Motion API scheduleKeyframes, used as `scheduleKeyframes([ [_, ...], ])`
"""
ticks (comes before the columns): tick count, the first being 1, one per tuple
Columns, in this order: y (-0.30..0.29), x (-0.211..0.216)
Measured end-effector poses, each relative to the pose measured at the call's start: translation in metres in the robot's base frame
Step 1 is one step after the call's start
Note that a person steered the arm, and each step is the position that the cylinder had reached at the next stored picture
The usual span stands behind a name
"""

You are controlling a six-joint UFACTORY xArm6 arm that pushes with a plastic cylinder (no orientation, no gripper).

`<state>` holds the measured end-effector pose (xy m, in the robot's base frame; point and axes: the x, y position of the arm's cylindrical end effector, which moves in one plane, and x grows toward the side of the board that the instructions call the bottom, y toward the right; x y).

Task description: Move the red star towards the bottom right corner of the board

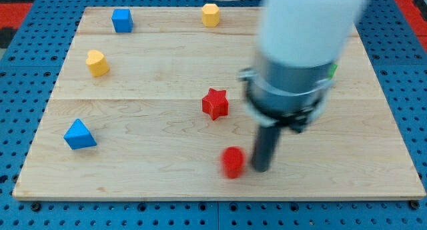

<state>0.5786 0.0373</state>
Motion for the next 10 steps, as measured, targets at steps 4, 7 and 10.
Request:
scheduleKeyframes([
  [4, -0.136, -0.131],
  [7, 0.037, -0.135],
  [10, -0.005, -0.08],
])
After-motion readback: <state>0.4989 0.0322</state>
